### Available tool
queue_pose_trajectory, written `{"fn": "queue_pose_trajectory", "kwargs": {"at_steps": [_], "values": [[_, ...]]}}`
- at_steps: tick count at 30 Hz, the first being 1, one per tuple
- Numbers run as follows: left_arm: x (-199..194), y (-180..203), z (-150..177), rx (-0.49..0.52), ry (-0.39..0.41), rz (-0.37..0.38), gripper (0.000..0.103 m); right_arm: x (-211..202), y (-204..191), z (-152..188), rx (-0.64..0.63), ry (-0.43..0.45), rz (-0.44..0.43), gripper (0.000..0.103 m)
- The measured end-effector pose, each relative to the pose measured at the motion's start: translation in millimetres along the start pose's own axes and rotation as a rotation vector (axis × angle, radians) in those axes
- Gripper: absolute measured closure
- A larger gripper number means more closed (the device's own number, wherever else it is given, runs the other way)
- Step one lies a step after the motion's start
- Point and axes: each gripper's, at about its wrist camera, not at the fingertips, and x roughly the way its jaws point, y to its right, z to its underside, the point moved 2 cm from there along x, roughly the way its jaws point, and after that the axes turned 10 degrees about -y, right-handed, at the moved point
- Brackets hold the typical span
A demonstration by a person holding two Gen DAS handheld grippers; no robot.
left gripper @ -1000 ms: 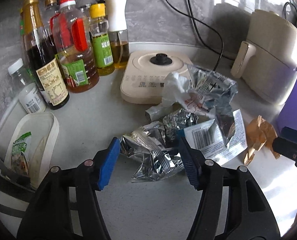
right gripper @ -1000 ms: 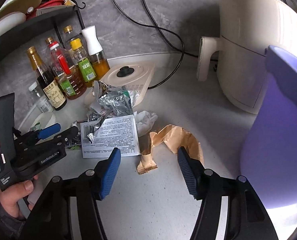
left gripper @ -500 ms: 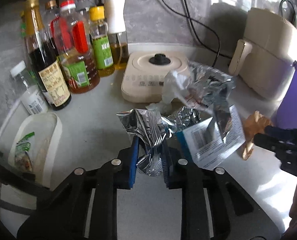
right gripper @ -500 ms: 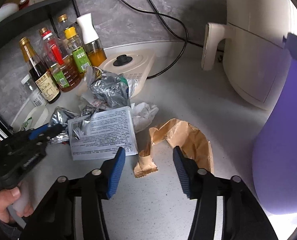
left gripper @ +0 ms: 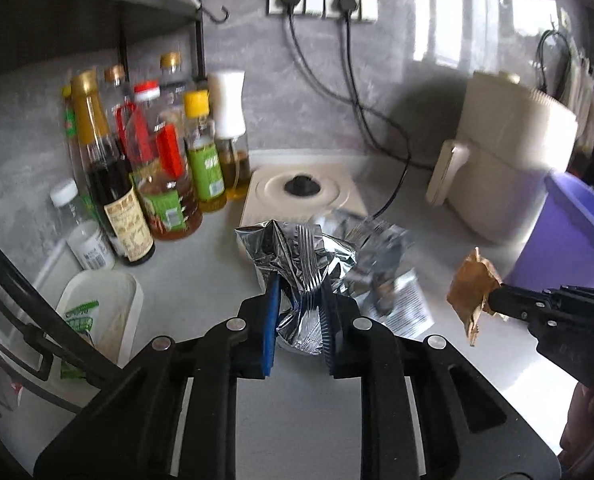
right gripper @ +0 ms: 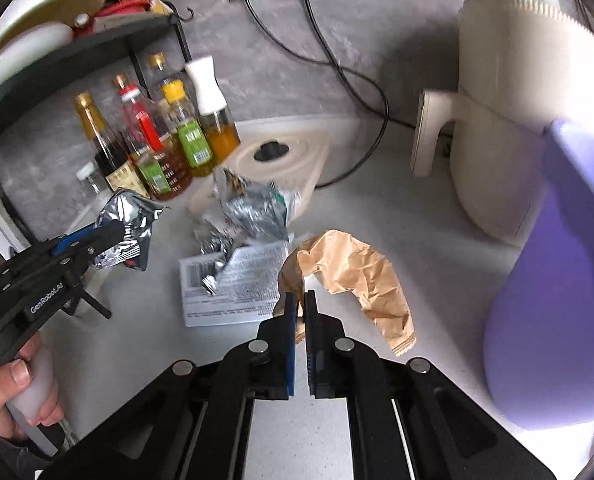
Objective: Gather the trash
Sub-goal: 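Grasp the silver foil packet with the left tool while the right grasps the brown paper, then carry both items over the purple bucket and open both tools to drop them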
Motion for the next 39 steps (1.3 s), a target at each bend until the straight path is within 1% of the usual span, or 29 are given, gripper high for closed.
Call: {"fn": "queue_pose_trajectory", "kwargs": {"at_steps": [6, 10, 15, 21, 30, 39], "values": [[-23, 20, -11, 0.0, 0.062, 0.044, 0.084, -45, -2, -9, -0.024, 0.085, 0.013, 0.098], [-35, 37, -21, 0.019, 0.103, 0.078, 0.084, -74, -1, -16, -0.027, 0.148, 0.028, 0.098], [-47, 56, -33, 0.036, 0.132, 0.122, 0.084, -103, 4, -21, -0.024, 0.205, 0.05, 0.098], [-61, 81, -43, 0.087, 0.154, 0.166, 0.084, -138, 14, -19, 0.007, 0.286, 0.087, 0.098], [-71, 118, -51, 0.131, 0.179, 0.235, 0.084, -167, 47, -15, 0.062, 0.333, 0.149, 0.098], [-72, 171, -58, 0.207, 0.193, 0.302, 0.084, -181, 90, -4, 0.124, 0.346, 0.207, 0.098]]}}
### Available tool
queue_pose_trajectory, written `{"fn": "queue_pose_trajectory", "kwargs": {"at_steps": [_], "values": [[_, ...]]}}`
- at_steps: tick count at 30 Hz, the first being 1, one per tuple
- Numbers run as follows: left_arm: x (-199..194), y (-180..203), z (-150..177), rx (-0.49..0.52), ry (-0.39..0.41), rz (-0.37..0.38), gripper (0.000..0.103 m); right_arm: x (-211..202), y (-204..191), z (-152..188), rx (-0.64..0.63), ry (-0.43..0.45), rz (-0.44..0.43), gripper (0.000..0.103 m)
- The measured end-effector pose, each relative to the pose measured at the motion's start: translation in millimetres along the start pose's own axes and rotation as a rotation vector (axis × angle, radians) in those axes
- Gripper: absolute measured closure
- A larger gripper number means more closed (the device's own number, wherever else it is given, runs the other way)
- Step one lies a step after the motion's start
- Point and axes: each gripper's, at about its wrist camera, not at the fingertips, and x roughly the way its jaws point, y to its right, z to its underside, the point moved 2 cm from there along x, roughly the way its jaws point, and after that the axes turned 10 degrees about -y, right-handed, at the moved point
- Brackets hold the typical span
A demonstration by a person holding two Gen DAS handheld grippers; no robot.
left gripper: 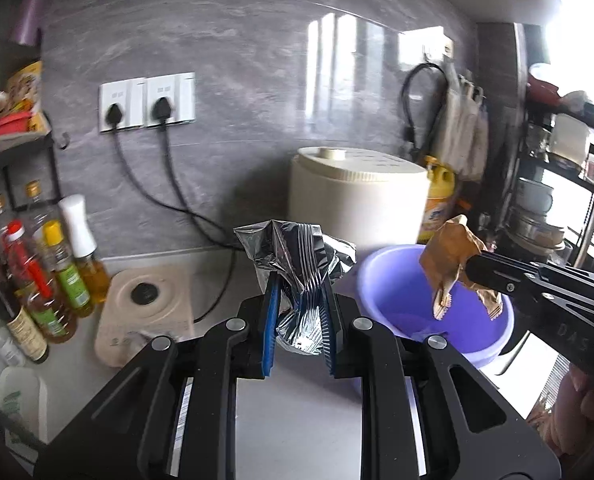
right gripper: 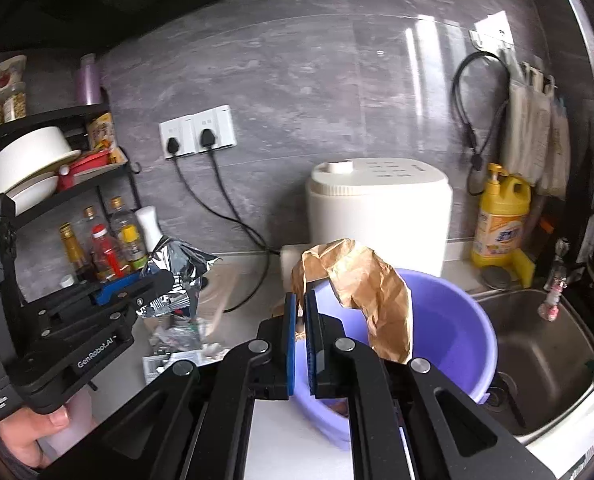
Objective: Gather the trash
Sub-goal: 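Carry both items over the purple bucket and open both tools to drop them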
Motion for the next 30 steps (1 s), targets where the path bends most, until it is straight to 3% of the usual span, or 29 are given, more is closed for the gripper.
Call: {"fn": "queue_pose_trajectory", "kwargs": {"at_steps": [10, 12, 15, 24, 30], "values": [[22, 40, -14, 0.055, -0.005, 0.064, 0.084, 6, 45, 0, 0.069, -0.008, 0.001, 0.092], [27, 48, -16, 0.065, -0.008, 0.073, 0.084, 7, 53, 1, 0.078, -0.009, 0.005, 0.088], [33, 54, -17, 0.07, -0.014, 0.085, 0.084, 4, 60, 2, 0.084, 0.008, 0.021, 0.066], [48, 77, -16, 0.1, -0.042, 0.127, 0.084, -4, 83, 11, 0.127, 0.003, 0.064, 0.063], [49, 91, -13, 0.125, -0.06, 0.163, 0.076, -17, 94, 19, 0.156, 0.014, 0.103, 0.05]]}}
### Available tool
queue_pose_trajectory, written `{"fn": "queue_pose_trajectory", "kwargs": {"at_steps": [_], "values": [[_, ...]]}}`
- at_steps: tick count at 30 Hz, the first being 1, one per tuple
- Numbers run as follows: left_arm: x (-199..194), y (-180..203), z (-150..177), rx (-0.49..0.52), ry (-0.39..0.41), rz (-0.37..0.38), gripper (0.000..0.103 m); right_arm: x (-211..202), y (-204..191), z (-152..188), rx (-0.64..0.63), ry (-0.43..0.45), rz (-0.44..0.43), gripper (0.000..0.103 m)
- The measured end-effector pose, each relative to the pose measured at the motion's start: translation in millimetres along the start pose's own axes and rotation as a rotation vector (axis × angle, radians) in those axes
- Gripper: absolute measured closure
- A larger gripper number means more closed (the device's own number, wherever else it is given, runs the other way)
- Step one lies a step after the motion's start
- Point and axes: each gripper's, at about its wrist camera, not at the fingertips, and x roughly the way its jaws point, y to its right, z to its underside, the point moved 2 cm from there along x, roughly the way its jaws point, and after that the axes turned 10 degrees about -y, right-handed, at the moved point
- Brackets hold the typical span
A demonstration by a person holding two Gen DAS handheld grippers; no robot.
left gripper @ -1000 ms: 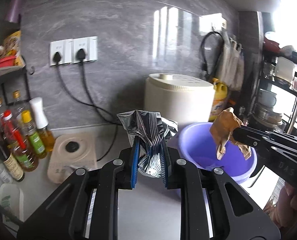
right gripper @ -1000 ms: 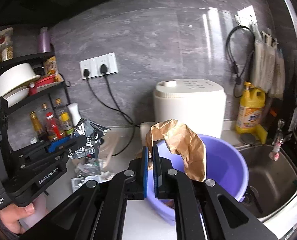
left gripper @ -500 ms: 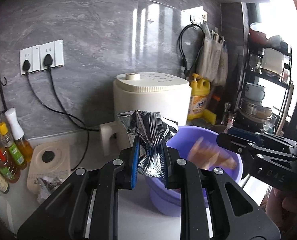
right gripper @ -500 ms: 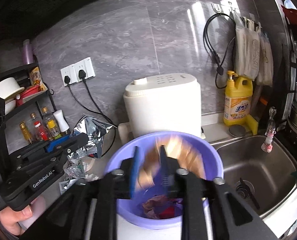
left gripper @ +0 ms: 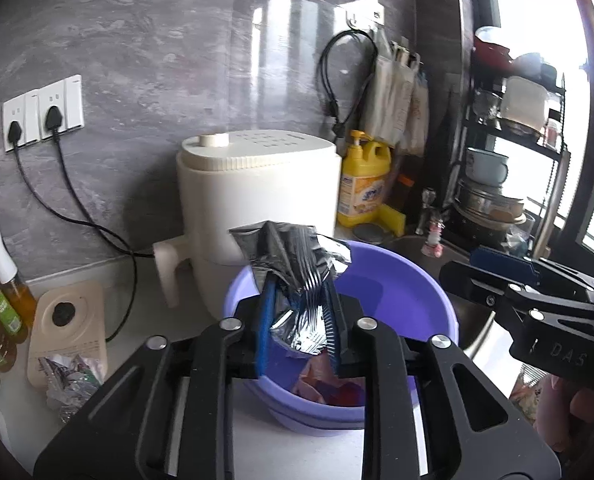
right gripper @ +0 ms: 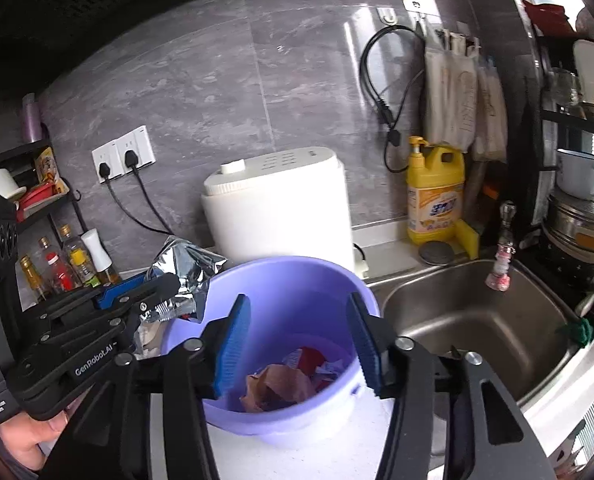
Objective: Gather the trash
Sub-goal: 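Carry both items over the purple bucket and open both tools to drop them, then move both tools back to the foil packets and white box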
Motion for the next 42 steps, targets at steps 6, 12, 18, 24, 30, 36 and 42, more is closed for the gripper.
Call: {"fn": "queue_pose_trajectory", "kwargs": {"at_steps": [6, 12, 18, 24, 30, 36, 42], "values": [[-8, -5, 4, -0.001, -0.007, -0.005, 0.036, -8, -1, 4, 0.019, 0.031, 0.009, 0.022], [-30, -29, 12, -0.026, 0.012, -0.095, 0.015, -7, -24, 6, -0.011, 0.046, -0.029, 0.012], [-55, -62, 26, -0.074, 0.019, -0.193, 0.007, -2, -59, 3, -0.049, 0.06, -0.092, 0.007], [-80, -100, 44, -0.152, 0.011, -0.277, 0.006, 8, -103, 5, -0.12, 0.044, -0.172, 0.007], [-97, -131, 62, -0.218, -0.003, -0.343, 0.006, 17, -137, 10, -0.176, 0.017, -0.229, 0.007], [-109, -152, 80, -0.262, -0.02, -0.39, 0.006, 27, -162, 16, -0.214, -0.01, -0.27, 0.007], [-113, -171, 96, -0.306, -0.043, -0.422, 0.006, 37, -186, 26, -0.261, -0.042, -0.302, 0.007]]}}
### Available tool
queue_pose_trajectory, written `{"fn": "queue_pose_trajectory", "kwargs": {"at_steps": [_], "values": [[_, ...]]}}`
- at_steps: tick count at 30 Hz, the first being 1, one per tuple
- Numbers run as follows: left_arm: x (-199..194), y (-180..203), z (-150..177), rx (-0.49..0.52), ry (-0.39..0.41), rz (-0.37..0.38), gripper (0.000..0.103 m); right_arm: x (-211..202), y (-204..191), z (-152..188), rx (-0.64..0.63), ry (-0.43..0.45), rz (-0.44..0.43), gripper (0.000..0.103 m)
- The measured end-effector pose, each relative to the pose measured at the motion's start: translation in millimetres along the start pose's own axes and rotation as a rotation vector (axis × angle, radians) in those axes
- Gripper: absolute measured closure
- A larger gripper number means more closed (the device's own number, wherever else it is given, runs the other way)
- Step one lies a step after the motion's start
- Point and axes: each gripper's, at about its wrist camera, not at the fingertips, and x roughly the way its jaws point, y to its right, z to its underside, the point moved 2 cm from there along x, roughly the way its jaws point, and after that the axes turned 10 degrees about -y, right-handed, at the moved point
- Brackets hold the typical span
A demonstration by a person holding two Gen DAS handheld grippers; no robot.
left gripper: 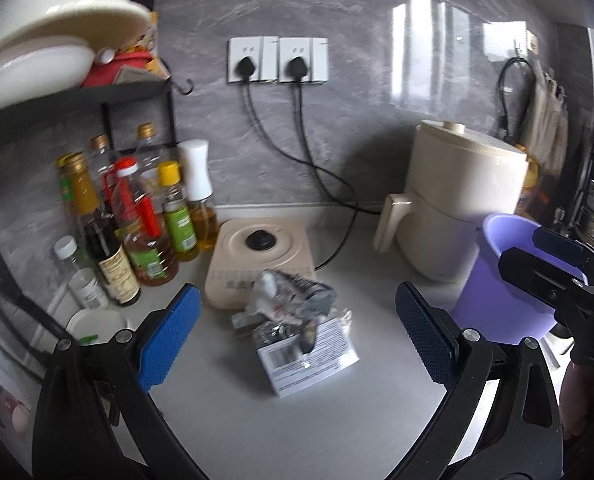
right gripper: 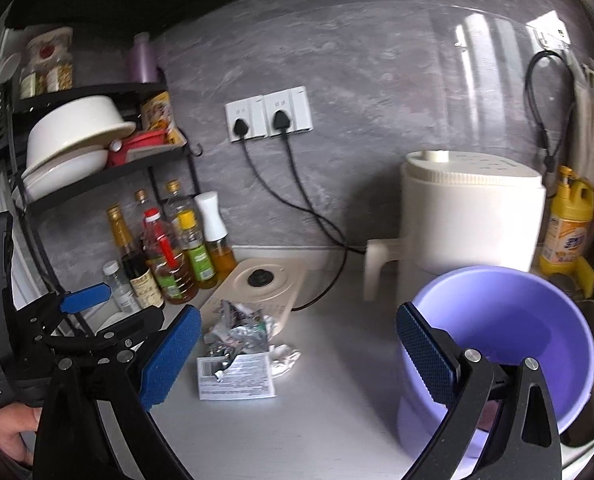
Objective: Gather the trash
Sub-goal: 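Move both tools back to the foil packets and white box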
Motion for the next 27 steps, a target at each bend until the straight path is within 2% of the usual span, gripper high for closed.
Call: {"fn": "queue_pose_trajectory", "kwargs": {"at_steps": [6, 11, 18, 24, 27], "values": [[9, -18, 14, -0.038, -0.035, -0.007, 0.006, 15, -12, 5, -0.02, -0.036, -0.032, 0.008], [20, -28, 21, -0.074, -0.057, 0.0, 0.007, 32, -19, 14, -0.043, -0.101, -0.062, 0.022], [43, -29, 28, -0.081, -0.104, 0.029, 0.025, 56, -19, 32, -0.051, -0.195, -0.083, 0.035], [72, -23, 34, -0.067, -0.158, 0.079, 0.046, 73, -13, 45, -0.036, -0.26, -0.085, 0.046], [87, -18, 37, -0.052, -0.184, 0.099, 0.048, 79, -9, 49, -0.021, -0.277, -0.077, 0.047]]}}
